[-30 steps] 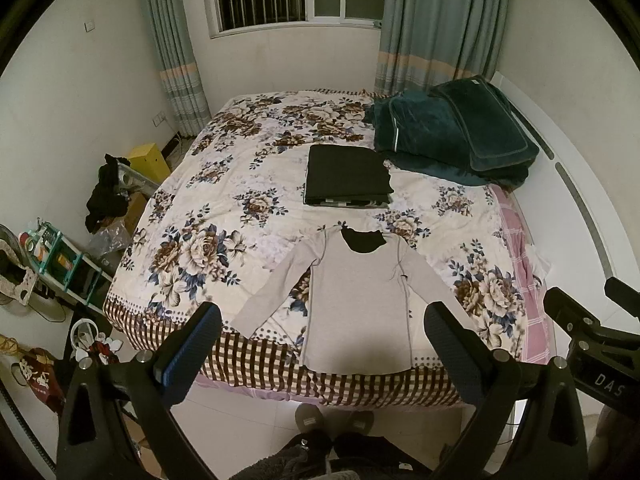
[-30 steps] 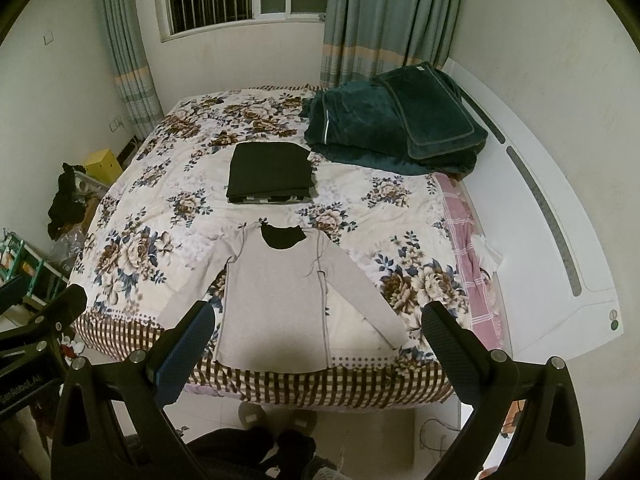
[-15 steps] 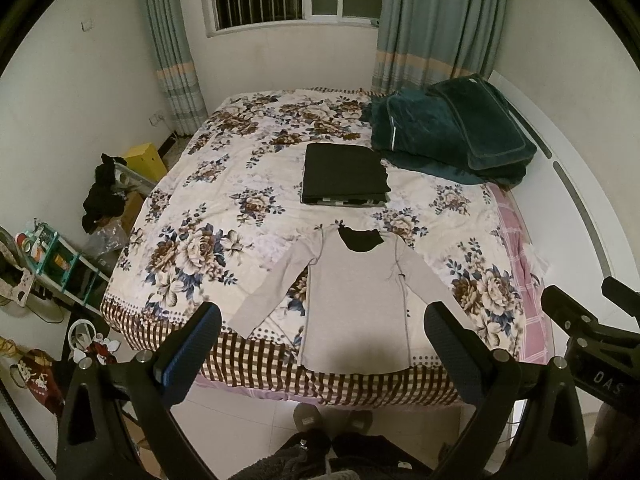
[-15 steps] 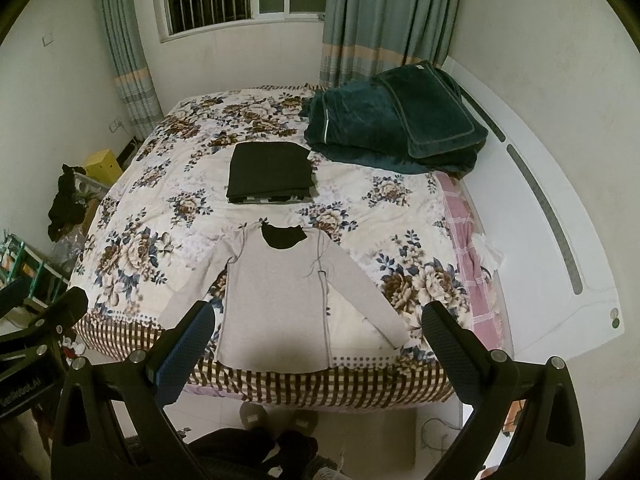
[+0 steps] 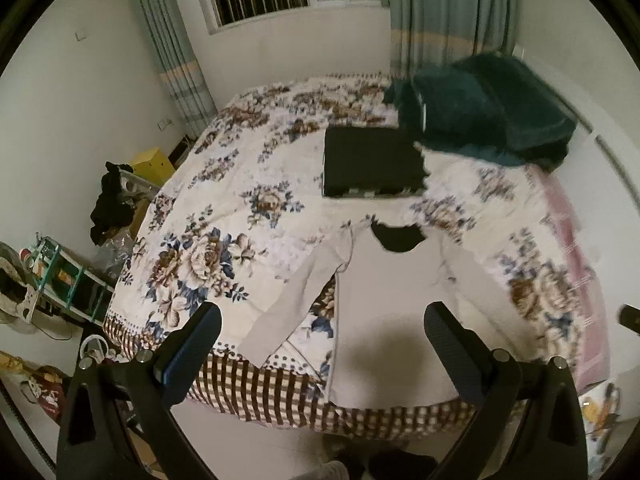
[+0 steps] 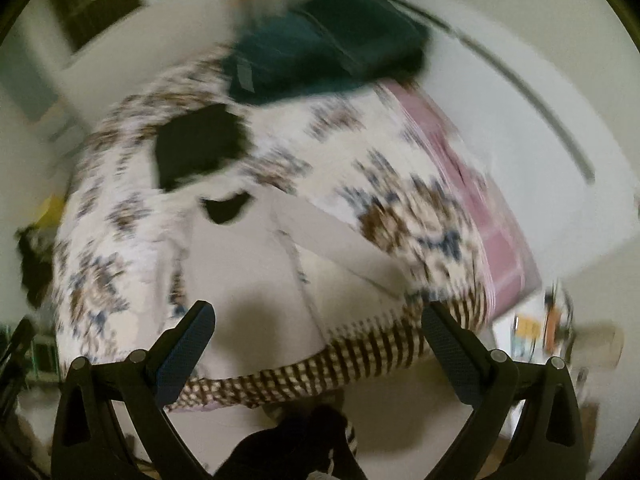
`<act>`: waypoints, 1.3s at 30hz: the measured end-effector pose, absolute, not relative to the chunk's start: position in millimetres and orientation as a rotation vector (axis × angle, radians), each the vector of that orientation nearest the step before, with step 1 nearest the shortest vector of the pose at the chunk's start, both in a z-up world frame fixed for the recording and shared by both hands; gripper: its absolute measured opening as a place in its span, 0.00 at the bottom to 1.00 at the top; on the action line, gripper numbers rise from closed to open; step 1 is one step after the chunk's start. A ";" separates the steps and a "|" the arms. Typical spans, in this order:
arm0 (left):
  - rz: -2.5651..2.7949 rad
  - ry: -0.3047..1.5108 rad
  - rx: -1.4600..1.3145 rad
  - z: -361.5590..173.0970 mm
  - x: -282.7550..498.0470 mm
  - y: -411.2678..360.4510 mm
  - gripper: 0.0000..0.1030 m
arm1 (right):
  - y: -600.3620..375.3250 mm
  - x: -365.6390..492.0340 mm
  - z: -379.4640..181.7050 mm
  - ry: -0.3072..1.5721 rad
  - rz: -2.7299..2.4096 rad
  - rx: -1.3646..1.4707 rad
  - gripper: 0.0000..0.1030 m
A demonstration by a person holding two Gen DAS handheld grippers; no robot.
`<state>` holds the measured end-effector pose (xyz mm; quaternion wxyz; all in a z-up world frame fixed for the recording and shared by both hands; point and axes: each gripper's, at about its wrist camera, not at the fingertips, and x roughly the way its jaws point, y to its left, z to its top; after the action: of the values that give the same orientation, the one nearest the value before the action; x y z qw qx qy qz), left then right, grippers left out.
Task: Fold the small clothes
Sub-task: 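Grasp the grey shirt's sleeve with the right gripper and lift it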
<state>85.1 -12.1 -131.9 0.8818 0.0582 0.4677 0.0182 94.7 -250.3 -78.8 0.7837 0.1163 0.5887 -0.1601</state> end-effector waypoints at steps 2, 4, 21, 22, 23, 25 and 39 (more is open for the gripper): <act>0.074 1.013 0.159 -165.5 103.0 -16.0 1.00 | -296.9 99.2 -131.6 1.320 -0.420 0.337 1.00; 0.092 1.060 0.169 -201.4 119.0 -19.0 1.00 | -341.9 100.2 -182.0 1.356 -0.476 0.434 1.00; 0.269 1.427 0.248 -468.8 169.3 -48.0 1.00 | -538.6 98.7 -577.2 1.447 -0.650 1.097 0.78; 0.262 1.438 0.246 -478.1 170.3 -50.7 1.00 | -536.9 99.8 -581.7 1.443 -0.649 1.089 0.79; 0.257 1.447 0.245 -487.5 170.5 -53.8 1.00 | -531.1 101.9 -585.6 1.431 -0.654 1.064 0.79; 0.247 1.466 0.236 -502.9 171.5 -60.2 1.00 | -521.1 104.5 -588.0 1.407 -0.638 1.048 0.78; 0.221 1.428 0.135 -527.0 172.3 -54.5 1.00 | -482.3 123.6 -556.4 1.305 -0.565 0.888 0.07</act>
<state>172.3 -54.5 -527.0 0.7481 0.0616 0.6530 0.1012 123.6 -482.3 -556.4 0.6688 0.3939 0.5786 -0.2506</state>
